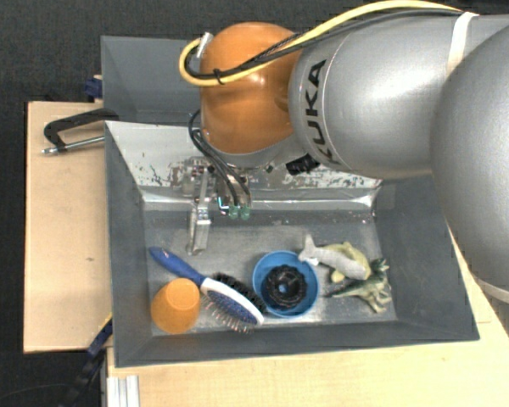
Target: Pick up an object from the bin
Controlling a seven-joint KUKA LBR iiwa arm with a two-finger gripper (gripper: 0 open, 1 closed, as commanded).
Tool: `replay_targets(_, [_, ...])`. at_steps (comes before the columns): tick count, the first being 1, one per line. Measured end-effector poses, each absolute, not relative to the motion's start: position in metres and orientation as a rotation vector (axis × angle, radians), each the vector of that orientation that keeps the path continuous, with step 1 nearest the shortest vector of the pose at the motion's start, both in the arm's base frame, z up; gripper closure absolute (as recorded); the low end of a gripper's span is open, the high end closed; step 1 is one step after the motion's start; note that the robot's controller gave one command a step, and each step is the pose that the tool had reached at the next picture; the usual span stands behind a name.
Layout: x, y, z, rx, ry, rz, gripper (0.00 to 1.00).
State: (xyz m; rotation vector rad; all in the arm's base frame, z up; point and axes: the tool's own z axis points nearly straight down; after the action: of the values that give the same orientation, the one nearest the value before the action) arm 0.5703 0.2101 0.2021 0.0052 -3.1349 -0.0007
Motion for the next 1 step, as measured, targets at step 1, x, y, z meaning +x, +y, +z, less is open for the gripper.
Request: replay_targets(1, [0.5454,0.2199,0.0722,-0.340,-3.136,-0.013,0.00])
